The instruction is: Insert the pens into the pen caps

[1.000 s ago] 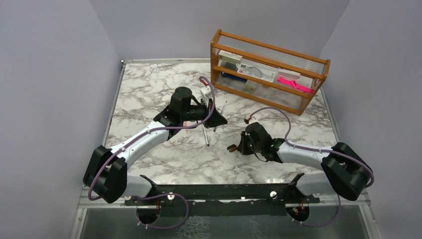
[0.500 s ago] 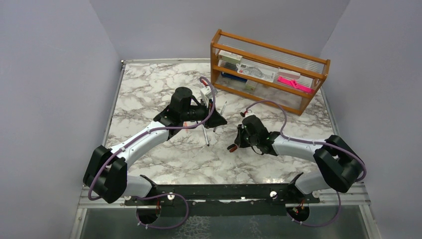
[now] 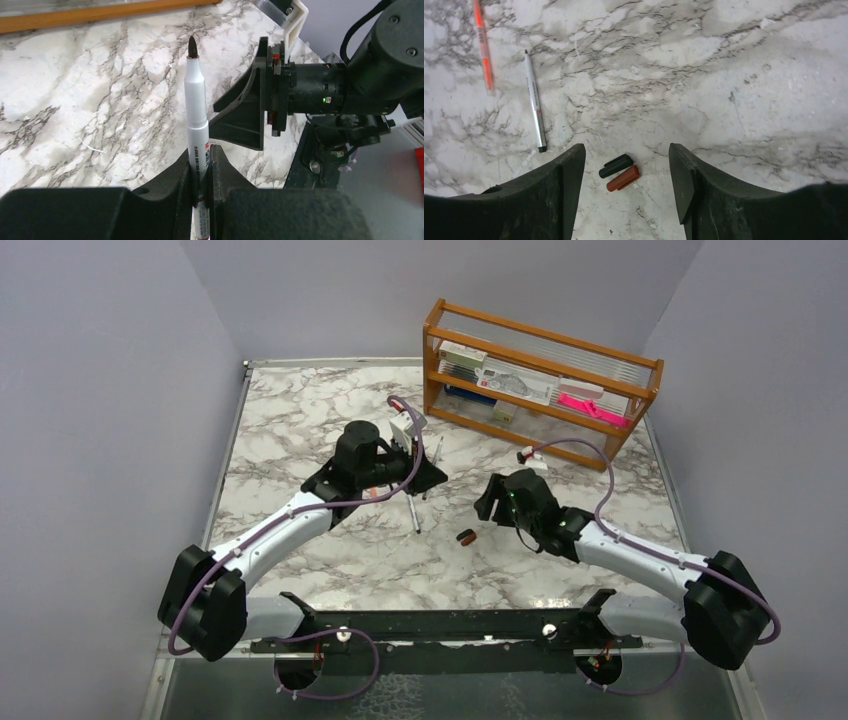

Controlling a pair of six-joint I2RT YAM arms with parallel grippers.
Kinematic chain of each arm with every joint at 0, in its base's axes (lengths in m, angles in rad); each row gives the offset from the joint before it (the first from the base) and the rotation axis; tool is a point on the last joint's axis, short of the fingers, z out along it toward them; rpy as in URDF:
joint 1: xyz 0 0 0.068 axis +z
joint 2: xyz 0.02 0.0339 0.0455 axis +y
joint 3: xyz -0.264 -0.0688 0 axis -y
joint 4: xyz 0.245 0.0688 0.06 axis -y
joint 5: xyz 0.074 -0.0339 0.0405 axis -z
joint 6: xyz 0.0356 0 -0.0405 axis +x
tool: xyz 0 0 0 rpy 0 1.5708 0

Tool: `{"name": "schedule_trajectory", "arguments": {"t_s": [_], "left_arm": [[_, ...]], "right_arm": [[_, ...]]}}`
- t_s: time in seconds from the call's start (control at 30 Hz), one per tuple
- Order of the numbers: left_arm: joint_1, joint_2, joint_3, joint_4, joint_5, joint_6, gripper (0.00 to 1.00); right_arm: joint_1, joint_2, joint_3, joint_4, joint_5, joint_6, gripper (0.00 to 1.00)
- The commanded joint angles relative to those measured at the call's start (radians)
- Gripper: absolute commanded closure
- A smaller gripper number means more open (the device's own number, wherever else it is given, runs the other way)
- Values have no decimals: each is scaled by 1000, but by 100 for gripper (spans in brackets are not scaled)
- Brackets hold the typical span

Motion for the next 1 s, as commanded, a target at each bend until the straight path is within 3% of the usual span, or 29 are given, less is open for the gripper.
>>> {"name": "schedule_trajectory", "arguments": {"t_s": [0.0,0.17,0.3,0.6,0.97], "left_arm": [[0,-50,-14,37,-92,-17,100],[1,-56,-20,46,-102,-26,100],[1,-60,-22,41,-107,-29,100],[1,-79,-34,39,-106,-30,100],[1,-78,-41,42,-102,-34,100]], "right_arm": [[57,14,53,-221,255,197,39],[216,171,223,-479,449,332,41],[281,258,274,-562,467,449,44],[291,364,281,-517,391,503,57],[292,333,235,-383,344,446,55]]}}
